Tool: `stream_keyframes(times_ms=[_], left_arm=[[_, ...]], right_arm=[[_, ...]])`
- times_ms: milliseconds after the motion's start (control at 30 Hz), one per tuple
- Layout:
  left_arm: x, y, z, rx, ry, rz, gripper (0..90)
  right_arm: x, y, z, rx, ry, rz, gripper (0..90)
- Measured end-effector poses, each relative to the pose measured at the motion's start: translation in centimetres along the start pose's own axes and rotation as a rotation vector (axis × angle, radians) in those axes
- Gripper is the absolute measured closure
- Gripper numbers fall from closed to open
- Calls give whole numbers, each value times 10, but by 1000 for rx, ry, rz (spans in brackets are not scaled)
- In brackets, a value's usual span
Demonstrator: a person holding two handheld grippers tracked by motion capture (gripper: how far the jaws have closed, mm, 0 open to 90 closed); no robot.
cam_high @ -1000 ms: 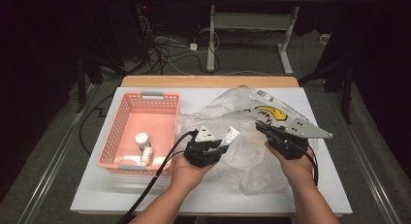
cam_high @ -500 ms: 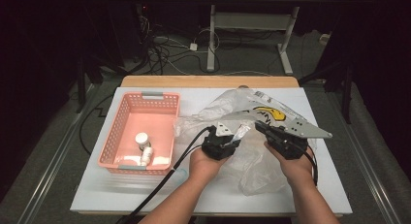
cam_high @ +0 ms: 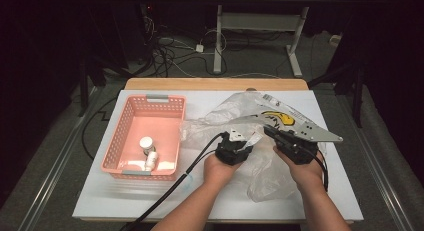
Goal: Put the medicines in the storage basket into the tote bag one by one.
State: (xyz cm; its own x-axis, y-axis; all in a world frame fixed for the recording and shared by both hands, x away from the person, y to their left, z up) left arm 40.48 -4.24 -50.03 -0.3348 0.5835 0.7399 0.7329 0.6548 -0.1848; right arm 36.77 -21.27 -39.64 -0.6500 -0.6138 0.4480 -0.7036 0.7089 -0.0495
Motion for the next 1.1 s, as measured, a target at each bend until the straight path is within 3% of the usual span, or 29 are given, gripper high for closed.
stream_keyframes(times_ms=[333,533,667,733,833,1100], left_arm=[[12,-10,5,-36,-2,6,531],[23,-19,16,-79,9,38,435],[25,-19,21,-56,27,85,346],[29,-20,22,-42,15,82,268],[37,-21,24,-47,-2,88,233],[68,-18,39,-44,-16,73,69]], right_arm=[[0,-1,1,-3,5,-3,900],[-1,0,3,-4,12,0,900],[-2,1,3,-7,26,1,900],[-3,2,4,-11,38,0,900],[-3,3,7,-19,52,5,900],[1,0,15,-38,39,3,900]])
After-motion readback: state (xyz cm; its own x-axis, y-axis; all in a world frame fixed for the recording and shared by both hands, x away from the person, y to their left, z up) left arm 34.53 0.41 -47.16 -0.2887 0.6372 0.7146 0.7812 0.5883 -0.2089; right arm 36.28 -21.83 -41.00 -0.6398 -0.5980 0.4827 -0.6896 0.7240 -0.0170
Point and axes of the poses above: each handheld gripper's, and its own axes: x roughly backward along the jaws, z roughly out of its underside, y roughly to its left, the point moved 3 cm from there along -x, roughly forward along the jaws, and after that the axes turned 11 degrees about y, right-handed, at the moved point
